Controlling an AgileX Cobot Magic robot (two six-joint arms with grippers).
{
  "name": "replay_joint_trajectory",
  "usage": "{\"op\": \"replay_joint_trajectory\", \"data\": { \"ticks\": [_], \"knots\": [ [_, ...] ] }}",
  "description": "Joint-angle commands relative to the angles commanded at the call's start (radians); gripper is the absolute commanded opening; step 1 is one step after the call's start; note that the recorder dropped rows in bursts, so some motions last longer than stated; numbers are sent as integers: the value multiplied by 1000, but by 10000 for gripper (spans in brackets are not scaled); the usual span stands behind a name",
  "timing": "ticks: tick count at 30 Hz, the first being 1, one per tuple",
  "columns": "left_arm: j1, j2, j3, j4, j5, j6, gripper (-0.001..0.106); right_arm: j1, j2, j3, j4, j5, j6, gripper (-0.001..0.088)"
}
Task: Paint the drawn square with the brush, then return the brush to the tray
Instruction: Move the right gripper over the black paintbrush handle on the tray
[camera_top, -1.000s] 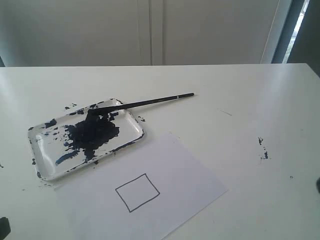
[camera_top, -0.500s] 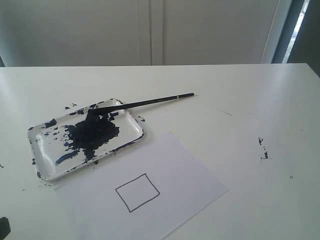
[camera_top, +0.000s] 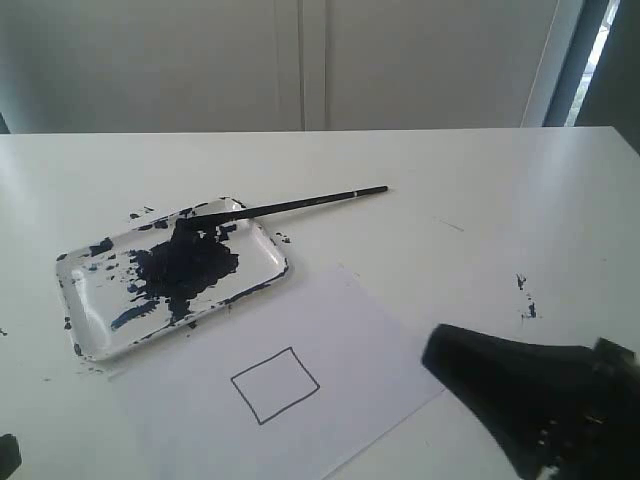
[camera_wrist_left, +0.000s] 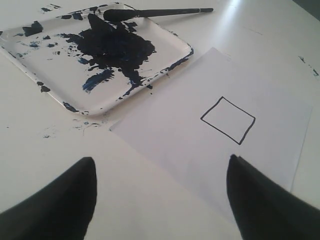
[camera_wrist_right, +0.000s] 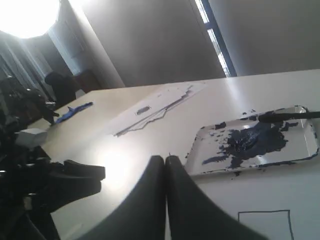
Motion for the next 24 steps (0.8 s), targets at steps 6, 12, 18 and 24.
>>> {"op": "replay_joint_trajectory", "data": {
  "ticks": [6,12,18,24],
  "knots": [
    [0,0,0,0,0,0,749,0,217,-212,0,142,-79,0],
    [0,0,0,0,0,0,749,0,302,-474,3,491,-288,0],
    [0,0,0,0,0,0,749,-42,344,-690,-73,746,-332,0],
    [0,0,0,0,0,0,749,-104,421,-854,-352,1026,-217,0]
  ]
}}
